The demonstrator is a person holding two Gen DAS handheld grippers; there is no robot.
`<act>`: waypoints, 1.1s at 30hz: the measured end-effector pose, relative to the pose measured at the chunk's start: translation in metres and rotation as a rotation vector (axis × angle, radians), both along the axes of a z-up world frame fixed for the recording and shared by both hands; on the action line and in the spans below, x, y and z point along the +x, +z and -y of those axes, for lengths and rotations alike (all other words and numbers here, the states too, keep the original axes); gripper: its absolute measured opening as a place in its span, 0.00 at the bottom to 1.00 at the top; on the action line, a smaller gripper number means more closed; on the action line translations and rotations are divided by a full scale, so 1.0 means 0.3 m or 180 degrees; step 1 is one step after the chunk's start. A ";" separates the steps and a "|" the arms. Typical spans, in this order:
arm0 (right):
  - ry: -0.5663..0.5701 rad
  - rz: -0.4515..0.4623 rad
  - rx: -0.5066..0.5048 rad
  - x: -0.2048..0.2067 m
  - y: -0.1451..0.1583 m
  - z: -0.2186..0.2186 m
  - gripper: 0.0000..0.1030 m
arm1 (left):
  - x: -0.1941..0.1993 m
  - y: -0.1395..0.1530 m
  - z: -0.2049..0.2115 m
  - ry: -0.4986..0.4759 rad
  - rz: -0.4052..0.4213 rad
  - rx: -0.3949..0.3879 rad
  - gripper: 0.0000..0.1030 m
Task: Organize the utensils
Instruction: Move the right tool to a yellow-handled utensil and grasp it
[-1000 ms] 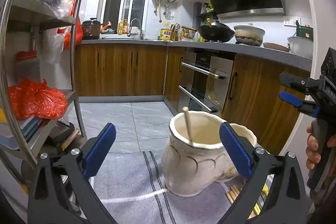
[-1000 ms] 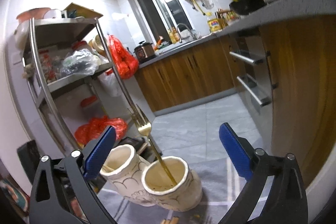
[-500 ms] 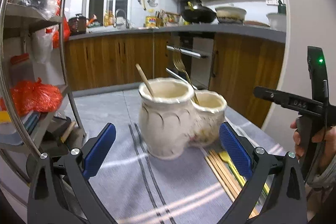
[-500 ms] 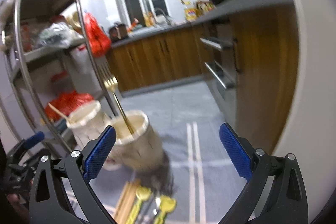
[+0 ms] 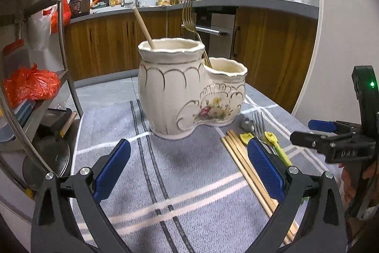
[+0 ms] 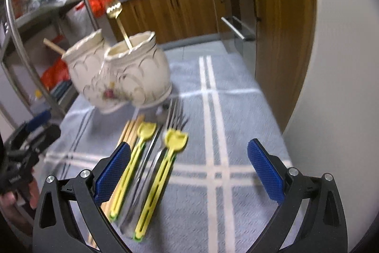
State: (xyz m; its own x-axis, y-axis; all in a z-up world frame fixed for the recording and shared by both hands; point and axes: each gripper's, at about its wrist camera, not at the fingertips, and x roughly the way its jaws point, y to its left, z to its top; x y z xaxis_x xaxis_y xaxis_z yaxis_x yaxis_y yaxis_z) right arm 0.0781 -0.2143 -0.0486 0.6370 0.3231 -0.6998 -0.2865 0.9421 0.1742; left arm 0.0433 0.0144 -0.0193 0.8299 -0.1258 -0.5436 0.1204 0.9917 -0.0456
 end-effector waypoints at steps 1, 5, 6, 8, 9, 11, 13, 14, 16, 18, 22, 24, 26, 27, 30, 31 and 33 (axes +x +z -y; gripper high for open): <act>0.0011 -0.0024 -0.0050 -0.003 -0.005 -0.009 0.95 | 0.001 -0.004 0.001 0.0001 -0.0024 0.0005 0.95; 0.0040 -0.0117 -0.0208 -0.011 -0.032 -0.038 0.93 | -0.004 -0.020 0.003 -0.0065 -0.0078 -0.0033 0.94; 0.0054 -0.0119 -0.0218 -0.009 -0.034 -0.041 0.93 | -0.004 -0.024 0.006 -0.0080 -0.0095 -0.0029 0.95; 0.0094 -0.0139 -0.0256 -0.013 -0.038 -0.054 0.86 | -0.003 -0.033 0.015 -0.0101 -0.0120 0.0000 0.95; 0.0116 -0.0147 -0.0275 -0.016 -0.039 -0.061 0.80 | -0.005 -0.036 0.017 -0.0112 -0.0125 0.0008 0.95; 0.0133 -0.0174 -0.0322 -0.017 -0.045 -0.070 0.63 | -0.007 -0.037 0.024 -0.0139 -0.0125 0.0021 0.95; 0.0193 -0.0238 -0.0309 -0.018 -0.052 -0.079 0.54 | -0.008 -0.035 0.026 -0.0154 -0.0118 0.0032 0.94; 0.0218 -0.0244 -0.0294 -0.021 -0.050 -0.082 0.50 | -0.009 -0.034 0.027 -0.0157 -0.0110 0.0040 0.94; 0.0297 -0.0275 -0.0274 -0.030 -0.050 -0.091 0.43 | -0.006 -0.034 0.026 -0.0152 -0.0113 0.0043 0.94; 0.0346 -0.0296 -0.0249 -0.029 -0.046 -0.094 0.36 | -0.002 -0.037 0.028 -0.0148 -0.0127 0.0040 0.94; 0.0353 -0.0334 -0.0220 -0.024 -0.039 -0.076 0.25 | -0.003 -0.037 0.026 -0.0150 -0.0125 0.0044 0.94; 0.0371 -0.0352 -0.0226 -0.020 -0.037 -0.071 0.24 | -0.001 -0.039 0.029 -0.0153 -0.0128 0.0056 0.94; 0.0390 -0.0344 -0.0230 -0.022 -0.036 -0.067 0.24 | 0.000 -0.040 0.031 -0.0157 -0.0132 0.0055 0.94; 0.0379 -0.0348 -0.0219 -0.021 -0.035 -0.066 0.24 | 0.001 -0.040 0.031 -0.0157 -0.0133 0.0052 0.94; 0.0377 -0.0285 -0.0211 -0.024 -0.023 -0.059 0.24 | 0.000 -0.039 0.032 -0.0162 -0.0135 0.0054 0.94; 0.0360 -0.0270 -0.0213 -0.024 -0.020 -0.055 0.24 | 0.000 -0.039 0.031 -0.0160 -0.0132 0.0052 0.94; 0.0341 -0.0295 -0.0272 -0.020 -0.029 -0.052 0.24 | 0.000 -0.039 0.031 -0.0165 -0.0130 0.0049 0.94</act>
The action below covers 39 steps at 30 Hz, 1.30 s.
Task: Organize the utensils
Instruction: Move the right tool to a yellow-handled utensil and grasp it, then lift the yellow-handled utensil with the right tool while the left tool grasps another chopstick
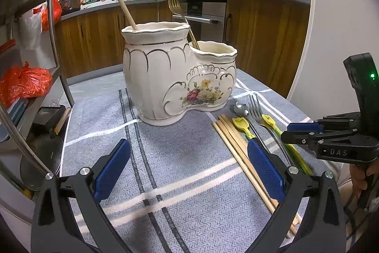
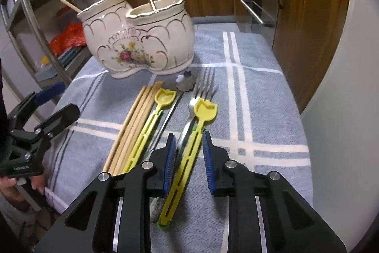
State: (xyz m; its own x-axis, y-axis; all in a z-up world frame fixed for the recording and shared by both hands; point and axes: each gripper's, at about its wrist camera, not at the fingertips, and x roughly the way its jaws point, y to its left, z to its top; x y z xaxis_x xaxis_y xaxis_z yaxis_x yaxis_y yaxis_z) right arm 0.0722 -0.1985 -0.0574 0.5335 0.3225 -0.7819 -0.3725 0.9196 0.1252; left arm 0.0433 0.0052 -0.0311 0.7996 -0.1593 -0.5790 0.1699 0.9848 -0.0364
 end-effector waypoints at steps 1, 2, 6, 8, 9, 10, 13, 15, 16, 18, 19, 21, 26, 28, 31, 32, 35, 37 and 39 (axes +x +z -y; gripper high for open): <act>-0.0002 -0.0015 -0.0034 0.001 -0.006 -0.001 0.24 | 0.000 0.000 0.000 -0.0001 0.0001 -0.0001 0.94; -0.0002 0.0001 -0.0050 0.001 -0.006 -0.001 0.23 | 0.000 0.000 0.000 -0.0005 0.0000 -0.0001 0.94; -0.0073 0.0041 -0.0211 0.013 -0.004 0.004 0.22 | -0.003 0.000 0.003 -0.0028 0.0001 0.0012 0.94; -0.0088 0.0019 -0.0217 0.026 -0.006 0.008 0.22 | -0.005 0.001 0.010 -0.0065 -0.0001 0.0018 0.94; -0.0097 -0.0009 -0.0198 0.032 -0.010 0.011 0.22 | -0.007 0.000 0.015 -0.0076 0.0002 0.0030 0.94; -0.0105 -0.0041 -0.0159 0.039 -0.014 0.013 0.23 | -0.009 -0.001 0.019 -0.0086 0.0005 0.0049 0.94; -0.0096 -0.0019 -0.0140 0.041 -0.011 0.012 0.23 | -0.010 -0.006 0.030 -0.0116 -0.0009 0.0089 0.94; -0.0093 0.0020 -0.0200 0.038 -0.008 0.009 0.15 | -0.009 -0.010 0.037 -0.0146 -0.0041 0.0095 0.94; -0.0090 0.0015 -0.0186 0.041 -0.007 0.011 0.11 | -0.007 -0.010 0.040 -0.0163 -0.0073 0.0085 0.94; -0.0076 0.0016 -0.0151 0.039 0.000 0.015 0.10 | -0.003 -0.010 0.048 -0.0197 -0.0130 0.0072 0.94; -0.0069 0.0047 -0.0122 0.038 0.003 0.018 0.10 | -0.003 -0.008 0.053 -0.0206 -0.0147 0.0093 0.94; -0.0065 0.0159 -0.0073 0.027 0.024 0.024 0.10 | 0.000 -0.009 0.068 -0.0224 -0.0206 0.0148 0.94; -0.0019 0.0415 0.0107 -0.008 0.076 0.038 0.10 | 0.017 -0.025 0.115 -0.0296 -0.0479 0.0159 0.58; -0.0005 0.0444 0.0139 -0.007 0.081 0.046 0.10 | 0.024 -0.038 0.138 -0.0329 -0.0597 0.0172 0.44; 0.0016 0.0455 0.0167 -0.004 0.082 0.052 0.10 | 0.031 -0.063 0.160 -0.0293 -0.0751 0.0148 0.36; 0.0019 0.0478 0.0169 -0.003 0.083 0.054 0.10 | 0.032 -0.071 0.166 -0.0276 -0.0797 0.0132 0.35; 0.0037 0.0586 0.0216 -0.021 0.102 0.058 0.10 | 0.031 -0.086 0.179 -0.0244 -0.0877 0.0138 0.30; 0.0030 0.0680 0.0231 -0.035 0.113 0.059 0.10 | 0.029 -0.086 0.190 -0.0209 -0.0861 0.0190 0.28; 0.0038 0.0770 0.0262 -0.042 0.123 0.061 0.10 | 0.036 -0.086 0.197 -0.0169 -0.0863 0.0263 0.27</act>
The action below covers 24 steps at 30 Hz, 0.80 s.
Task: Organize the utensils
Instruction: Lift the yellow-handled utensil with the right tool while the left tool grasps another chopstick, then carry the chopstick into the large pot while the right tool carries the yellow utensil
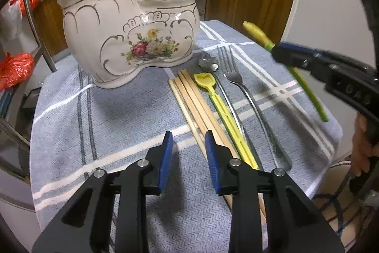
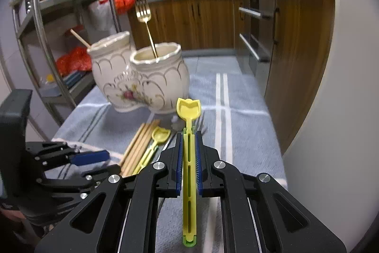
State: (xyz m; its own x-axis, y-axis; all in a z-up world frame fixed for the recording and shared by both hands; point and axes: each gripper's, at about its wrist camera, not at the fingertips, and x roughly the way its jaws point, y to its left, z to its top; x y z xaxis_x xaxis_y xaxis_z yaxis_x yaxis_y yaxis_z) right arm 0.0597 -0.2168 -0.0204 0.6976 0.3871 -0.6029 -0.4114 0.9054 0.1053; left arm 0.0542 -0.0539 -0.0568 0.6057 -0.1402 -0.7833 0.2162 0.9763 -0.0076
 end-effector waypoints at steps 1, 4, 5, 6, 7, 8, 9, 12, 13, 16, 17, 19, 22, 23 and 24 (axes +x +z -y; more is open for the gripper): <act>0.0013 0.0035 0.0020 -0.001 0.007 0.000 0.10 | 0.008 -0.001 0.004 0.0009 -0.0002 0.0009 0.25; 0.0059 0.0222 0.0114 -0.023 0.030 0.006 0.10 | 0.041 -0.005 0.001 0.0052 -0.0037 0.0043 0.12; 0.0073 0.0274 0.0132 -0.029 0.036 0.008 0.10 | 0.050 -0.005 0.005 0.0070 -0.0014 0.0148 0.09; 0.0094 0.0314 0.0181 -0.032 0.041 0.012 0.10 | 0.056 -0.005 0.006 0.0050 -0.0011 0.0166 0.07; 0.0108 0.0331 0.0220 -0.034 0.042 0.016 0.10 | 0.058 -0.005 0.007 0.0015 -0.0012 0.0176 0.05; 0.0115 0.0331 0.0255 -0.032 0.040 0.021 0.10 | 0.058 -0.004 0.008 -0.0016 -0.0009 0.0209 0.05; 0.0111 0.0318 0.0270 -0.029 0.040 0.026 0.10 | 0.058 -0.003 0.006 -0.0035 -0.0007 0.0220 0.05; 0.0095 0.0278 0.0302 -0.023 0.034 0.036 0.10 | 0.048 0.007 -0.007 -0.0069 0.0064 0.0193 0.04; 0.0092 0.0276 0.0324 -0.024 0.035 0.040 0.10 | 0.042 0.020 -0.013 -0.0090 0.0101 0.0182 0.04; 0.0094 0.0272 0.0362 -0.029 0.037 0.043 0.10 | 0.009 0.045 -0.040 -0.0133 0.0211 0.0174 0.04; 0.0101 0.0274 0.0388 -0.031 0.038 0.042 0.10 | -0.007 0.062 -0.048 -0.0177 0.0296 0.0134 0.04; 0.0114 0.0286 0.0422 -0.038 0.043 0.042 0.10 | -0.022 0.085 -0.058 -0.0213 0.0423 0.0113 0.04; 0.0137 0.0342 0.0455 -0.052 0.054 0.036 0.10 | -0.060 0.130 -0.084 -0.0297 0.0708 -0.0010 0.04; 0.0139 0.0353 0.0469 -0.055 0.058 0.036 0.10 | -0.079 0.149 -0.100 -0.0313 0.0847 -0.0041 0.04; 0.0142 0.0368 0.0490 -0.058 0.064 0.035 0.10 | -0.093 0.163 -0.109 -0.0336 0.0955 -0.0075 0.04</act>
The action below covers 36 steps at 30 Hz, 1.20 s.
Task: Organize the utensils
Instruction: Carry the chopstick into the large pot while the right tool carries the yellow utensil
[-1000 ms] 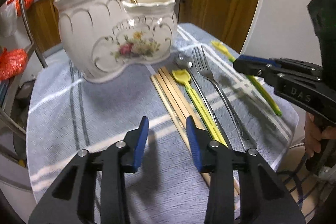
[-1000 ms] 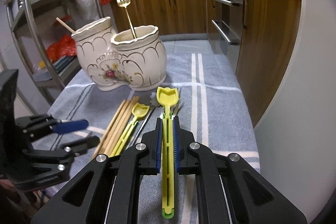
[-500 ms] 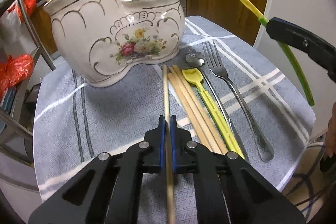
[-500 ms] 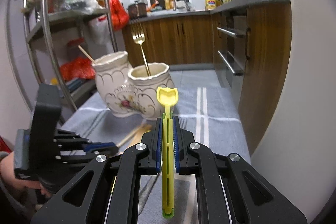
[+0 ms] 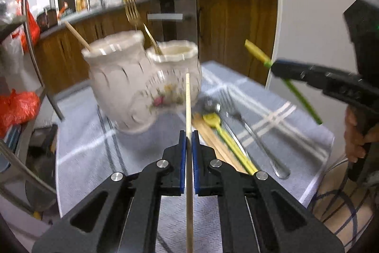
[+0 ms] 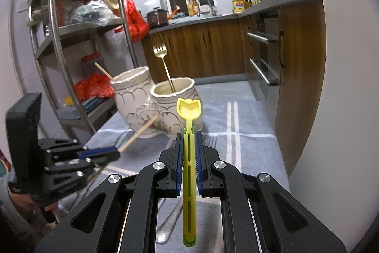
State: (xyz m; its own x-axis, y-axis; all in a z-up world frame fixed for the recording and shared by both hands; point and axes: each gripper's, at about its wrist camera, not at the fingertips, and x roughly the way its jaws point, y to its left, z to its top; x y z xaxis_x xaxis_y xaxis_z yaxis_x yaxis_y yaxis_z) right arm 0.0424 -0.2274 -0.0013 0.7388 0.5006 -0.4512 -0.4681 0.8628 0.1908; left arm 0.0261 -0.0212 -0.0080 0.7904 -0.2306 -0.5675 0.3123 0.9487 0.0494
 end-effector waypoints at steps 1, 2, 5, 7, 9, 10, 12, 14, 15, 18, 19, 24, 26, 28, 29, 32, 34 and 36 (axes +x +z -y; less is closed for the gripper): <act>0.0004 0.0044 0.0046 -0.005 0.009 0.000 0.10 | -0.018 0.018 -0.012 -0.0009 0.0147 -0.0017 0.04; 0.0005 0.0068 0.0075 -0.009 0.015 -0.001 0.10 | -0.034 0.036 -0.025 -0.0003 0.0288 -0.0010 0.04; 0.0018 0.0107 0.0204 -0.009 0.037 -0.003 0.10 | -0.065 0.083 -0.058 0.0000 0.0571 -0.0078 0.04; 0.0016 0.0171 0.0257 -0.004 0.060 -0.015 0.10 | -0.081 0.130 -0.087 0.0002 0.0803 -0.0154 0.04; 0.0023 0.0227 0.0282 0.012 0.086 -0.032 0.10 | -0.092 0.181 -0.119 -0.0021 0.1066 -0.0231 0.04; 0.0020 0.0248 0.0284 0.020 0.097 -0.040 0.10 | -0.088 0.198 -0.131 -0.0016 0.1147 -0.0239 0.04; 0.0010 0.0303 0.0325 0.051 0.134 -0.064 0.10 | -0.076 0.250 -0.172 0.0010 0.1373 -0.0321 0.04; 0.0012 0.0361 0.0380 0.084 0.165 -0.084 0.10 | -0.050 0.291 -0.215 0.0032 0.1509 -0.0460 0.04; 0.0008 0.0390 0.0394 0.098 0.177 -0.092 0.10 | -0.038 0.305 -0.234 0.0050 0.1556 -0.0505 0.04; 0.0018 0.0503 0.0483 0.156 0.219 -0.123 0.10 | 0.034 0.346 -0.302 0.0106 0.1660 -0.0689 0.04; 0.0037 0.0519 0.0546 0.180 0.231 -0.133 0.10 | 0.049 0.354 -0.320 0.0107 0.1667 -0.0739 0.04; 0.0103 0.0498 0.0742 0.297 0.239 -0.179 0.10 | 0.197 0.382 -0.421 0.0150 0.1606 -0.0983 0.04; 0.0127 0.0459 0.0802 0.333 0.230 -0.193 0.10 | 0.258 0.370 -0.451 0.0142 0.1524 -0.1111 0.04; 0.0167 0.0412 0.0895 0.367 0.218 -0.198 0.10 | 0.322 0.358 -0.471 0.0126 0.1446 -0.1251 0.04; 0.0178 0.0383 0.0929 0.384 0.210 -0.203 0.10 | 0.358 0.350 -0.483 0.0096 0.1397 -0.1362 0.04; 0.0211 0.0311 0.1004 0.414 0.188 -0.211 0.10 | 0.427 0.320 -0.490 0.0037 0.1317 -0.1593 0.04; 0.0225 0.0254 0.1078 0.435 0.167 -0.211 0.10 | 0.460 0.299 -0.487 -0.0007 0.1292 -0.1704 0.04; 0.0222 0.0224 0.1116 0.443 0.150 -0.207 0.10 | 0.486 0.274 -0.478 -0.0041 0.1272 -0.1780 0.04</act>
